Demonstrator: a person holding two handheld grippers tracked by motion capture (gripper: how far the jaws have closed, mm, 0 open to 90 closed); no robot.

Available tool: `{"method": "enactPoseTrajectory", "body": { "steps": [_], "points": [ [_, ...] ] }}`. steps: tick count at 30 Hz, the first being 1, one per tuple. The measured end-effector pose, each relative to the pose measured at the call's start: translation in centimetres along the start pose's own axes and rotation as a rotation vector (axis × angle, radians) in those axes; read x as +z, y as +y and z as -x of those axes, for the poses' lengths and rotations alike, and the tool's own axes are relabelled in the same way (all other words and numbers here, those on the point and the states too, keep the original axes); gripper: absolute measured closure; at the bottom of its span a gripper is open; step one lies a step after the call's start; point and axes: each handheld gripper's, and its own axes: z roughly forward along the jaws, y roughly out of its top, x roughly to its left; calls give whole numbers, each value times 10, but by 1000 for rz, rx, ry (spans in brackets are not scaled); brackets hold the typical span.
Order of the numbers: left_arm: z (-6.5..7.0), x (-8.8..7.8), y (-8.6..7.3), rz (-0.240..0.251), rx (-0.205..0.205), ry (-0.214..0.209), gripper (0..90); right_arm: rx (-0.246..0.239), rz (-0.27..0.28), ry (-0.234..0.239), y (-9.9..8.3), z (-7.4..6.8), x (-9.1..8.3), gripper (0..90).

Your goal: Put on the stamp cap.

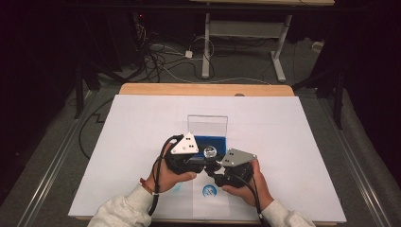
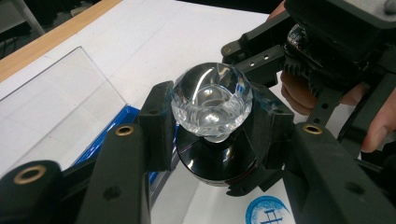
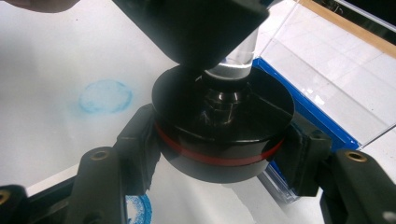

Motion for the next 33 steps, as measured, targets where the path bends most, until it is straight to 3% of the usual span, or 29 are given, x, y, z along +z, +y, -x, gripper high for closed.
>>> {"method": "enactPoseTrajectory", "body": {
  "steps": [17, 33],
  "points": [
    [2, -3, 2, -19, 27, 12, 549, -19, 18, 0, -3, 0, 0, 384],
    [3, -11, 4, 9, 37, 28, 548, -11, 30, -36, -4, 5, -3, 339]
  ]
}}
